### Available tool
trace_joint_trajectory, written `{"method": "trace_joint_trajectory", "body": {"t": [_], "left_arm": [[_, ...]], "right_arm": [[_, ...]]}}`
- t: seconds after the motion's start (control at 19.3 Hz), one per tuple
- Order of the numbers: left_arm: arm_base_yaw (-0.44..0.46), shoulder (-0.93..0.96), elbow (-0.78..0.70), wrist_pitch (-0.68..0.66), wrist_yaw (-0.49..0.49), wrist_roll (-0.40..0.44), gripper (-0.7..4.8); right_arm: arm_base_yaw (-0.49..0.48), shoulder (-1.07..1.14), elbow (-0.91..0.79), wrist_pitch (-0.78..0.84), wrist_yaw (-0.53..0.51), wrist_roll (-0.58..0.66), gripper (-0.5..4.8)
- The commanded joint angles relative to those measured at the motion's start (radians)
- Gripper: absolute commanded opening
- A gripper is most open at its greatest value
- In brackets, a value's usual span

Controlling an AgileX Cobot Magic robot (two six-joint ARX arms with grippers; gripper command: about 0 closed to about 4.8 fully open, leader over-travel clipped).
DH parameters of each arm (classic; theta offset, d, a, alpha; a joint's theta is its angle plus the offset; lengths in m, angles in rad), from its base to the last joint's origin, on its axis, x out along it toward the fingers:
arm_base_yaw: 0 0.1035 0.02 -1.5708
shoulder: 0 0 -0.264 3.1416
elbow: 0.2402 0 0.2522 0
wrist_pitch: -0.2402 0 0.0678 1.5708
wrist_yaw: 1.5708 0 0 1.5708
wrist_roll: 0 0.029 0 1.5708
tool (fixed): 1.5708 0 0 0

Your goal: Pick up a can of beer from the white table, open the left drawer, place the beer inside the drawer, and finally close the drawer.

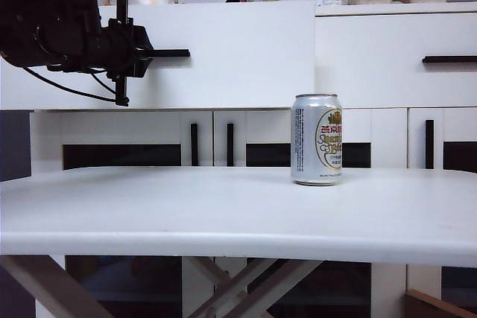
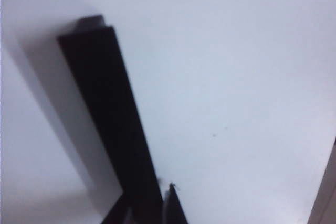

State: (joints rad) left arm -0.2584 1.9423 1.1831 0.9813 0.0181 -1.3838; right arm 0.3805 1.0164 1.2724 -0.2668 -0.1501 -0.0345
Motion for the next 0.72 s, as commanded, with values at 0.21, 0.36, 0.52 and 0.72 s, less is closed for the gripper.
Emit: {"method": "trace_joint_trajectory", "body": {"t": [0.21,0.36,0.52,0.72], "left_arm": [[-0.017,-0.035,-0.073,0.025,0.031,0.040,-0.05],[-0.017,-0.068,-0.129,0.060,0.026,0.041,-0.05],[-0.017,-0.098,-0.197,0.085,0.023,0.039,-0.05],[-0.017,-0.135,-0.285,0.133,0.019,0.024,-0.05]], "right_arm": [[0.001,-0.003,0.005,0.009,0.002,0.000,-0.05],[0.001,-0.003,0.005,0.008,0.003,0.000,-0.05],[0.001,-0.003,0.005,0.007,0.002,0.000,-0.05],[0.001,-0.003,0.005,-0.002,0.002,0.000,-0.05]]}}
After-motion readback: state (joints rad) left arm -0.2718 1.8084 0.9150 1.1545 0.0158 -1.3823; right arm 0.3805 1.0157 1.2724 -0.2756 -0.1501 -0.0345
